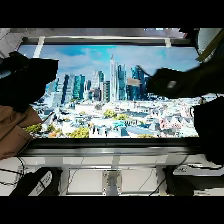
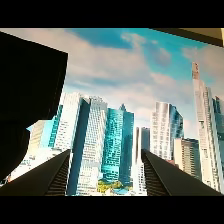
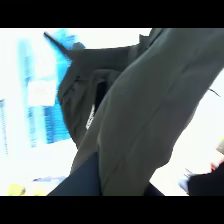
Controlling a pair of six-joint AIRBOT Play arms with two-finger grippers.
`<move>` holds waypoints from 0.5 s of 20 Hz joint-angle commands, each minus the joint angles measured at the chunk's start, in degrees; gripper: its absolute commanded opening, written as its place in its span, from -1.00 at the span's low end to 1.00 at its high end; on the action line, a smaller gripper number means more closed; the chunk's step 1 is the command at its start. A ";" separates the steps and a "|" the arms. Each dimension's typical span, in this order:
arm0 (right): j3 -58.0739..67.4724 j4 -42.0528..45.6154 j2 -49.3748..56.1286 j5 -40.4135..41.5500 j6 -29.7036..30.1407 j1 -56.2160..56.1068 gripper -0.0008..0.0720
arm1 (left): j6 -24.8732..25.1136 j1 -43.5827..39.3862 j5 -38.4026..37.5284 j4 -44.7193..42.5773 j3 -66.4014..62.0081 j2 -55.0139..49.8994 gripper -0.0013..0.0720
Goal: Fold the clothes and pants, and hang the long-sleeved shirts on hangers.
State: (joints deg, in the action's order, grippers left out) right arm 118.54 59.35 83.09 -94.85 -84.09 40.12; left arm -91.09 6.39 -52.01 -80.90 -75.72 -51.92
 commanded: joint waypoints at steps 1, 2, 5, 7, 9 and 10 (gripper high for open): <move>0.00 2.29 -5.97 -6.64 -0.44 16.20 -0.97 | 0.00 0.02 -1.77 1.86 -0.04 1.60 0.35; -0.22 2.34 -6.82 -7.19 -0.79 20.02 -0.97 | 0.00 0.00 -2.21 1.92 -0.04 1.60 0.35; -3.58 3.67 -10.01 -7.61 -0.92 31.61 -0.97 | 0.00 0.02 -3.17 2.05 -0.04 1.57 0.35; -6.21 5.64 -11.34 -7.74 -2.36 38.29 -0.97 | 0.00 0.02 -3.17 2.08 -0.04 1.57 0.35; -8.26 5.73 -12.13 -7.56 -3.02 43.47 -0.97 | 0.00 0.00 -3.17 2.08 -0.04 1.57 0.35; -9.14 5.73 -12.28 -7.37 -3.63 45.11 -0.97 | 0.00 0.02 -3.17 2.08 -0.04 1.57 0.35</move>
State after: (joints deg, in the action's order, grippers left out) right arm 112.05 64.05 72.23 -102.00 -86.24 77.87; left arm -91.09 6.39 -54.92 -79.00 -75.72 -50.41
